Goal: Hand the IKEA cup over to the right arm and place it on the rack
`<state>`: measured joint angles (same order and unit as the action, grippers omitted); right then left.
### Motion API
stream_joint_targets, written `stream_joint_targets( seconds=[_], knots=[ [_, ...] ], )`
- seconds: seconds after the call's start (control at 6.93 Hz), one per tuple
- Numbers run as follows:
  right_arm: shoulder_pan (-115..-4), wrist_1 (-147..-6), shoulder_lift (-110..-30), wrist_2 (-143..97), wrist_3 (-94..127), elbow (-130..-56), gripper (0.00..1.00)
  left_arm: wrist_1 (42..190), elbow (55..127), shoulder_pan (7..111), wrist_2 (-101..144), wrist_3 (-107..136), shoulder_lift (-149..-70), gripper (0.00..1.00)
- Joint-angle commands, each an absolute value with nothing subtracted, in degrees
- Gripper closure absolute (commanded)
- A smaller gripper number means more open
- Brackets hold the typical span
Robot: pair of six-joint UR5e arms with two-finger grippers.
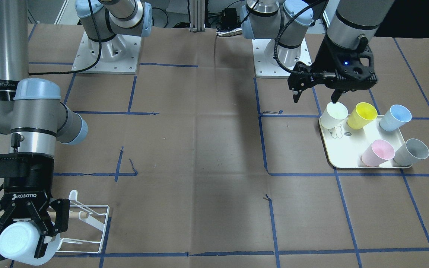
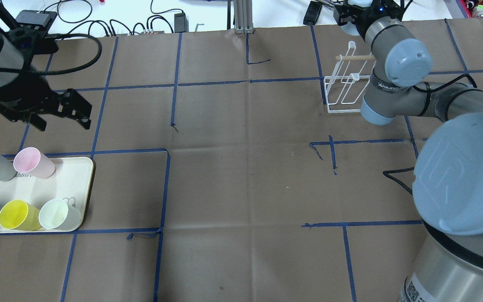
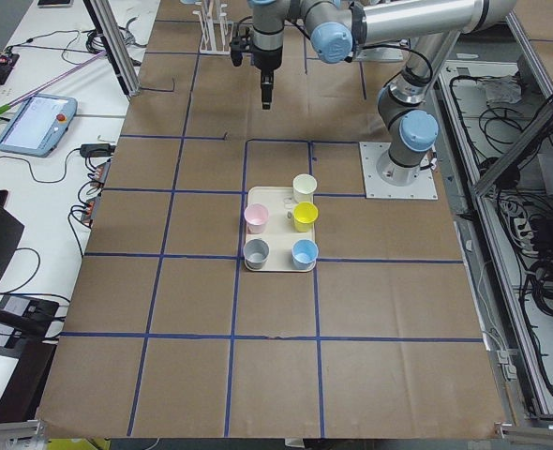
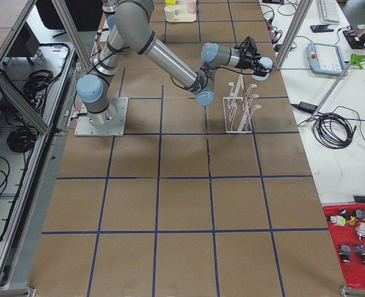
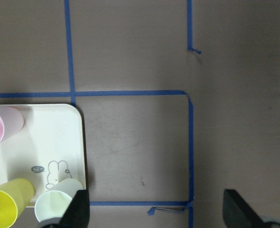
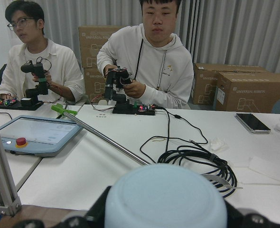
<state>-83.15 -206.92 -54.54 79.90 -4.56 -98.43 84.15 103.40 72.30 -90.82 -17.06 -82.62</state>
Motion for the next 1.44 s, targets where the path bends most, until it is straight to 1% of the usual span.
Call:
stream_joint_targets(
  seconds=[0.0, 0.14, 0.29, 0.58, 0.72, 0.87, 1.15, 1.3],
  knots=[
    [-83.1, -208.1, -52.8, 79.8, -4.5, -99.0, 0.61, 82.4, 114.0, 60.7, -90.9, -25.6, -76.8, 0.01],
    [-83.1, -208.1, -52.7, 79.9, -4.5, -100.3, 0.61, 80.4, 118.6, 55.9, -90.8, -28.8, -75.9, 0.01],
    [-83.1, -208.1, -52.8, 79.9, -4.5, -101.3, 0.61, 77.5, 121.5, 55.1, -91.0, -28.9, -75.8, 0.01],
    [-82.8, -208.4, -52.7, 80.1, -4.3, -102.5, 0.6, 75.0, 123.6, 55.2, -90.6, -28.7, -75.8, 0.01],
    [-82.7, -208.4, -52.6, 80.2, -4.0, -102.6, 0.34, 74.8, 124.4, 55.2, -90.5, -28.5, -77.3, 0.01],
    [-82.7, -208.4, -52.6, 79.6, -2.5, -102.6, 0.01, 71.5, 126.5, 55.2, -89.5, -28.5, -78.1, 0.02],
    [-82.7, -208.1, -52.9, 80.0, -1.8, -102.6, 0.0, 60.0, 134.3, 55.2, -89.5, -28.6, -78.7, 0.01],
    [-82.7, -208.0, -53.1, 80.1, -1.9, -102.5, 0.0, 57.6, 135.1, 55.1, -89.6, -28.7, -79.9, 0.01]
  ],
)
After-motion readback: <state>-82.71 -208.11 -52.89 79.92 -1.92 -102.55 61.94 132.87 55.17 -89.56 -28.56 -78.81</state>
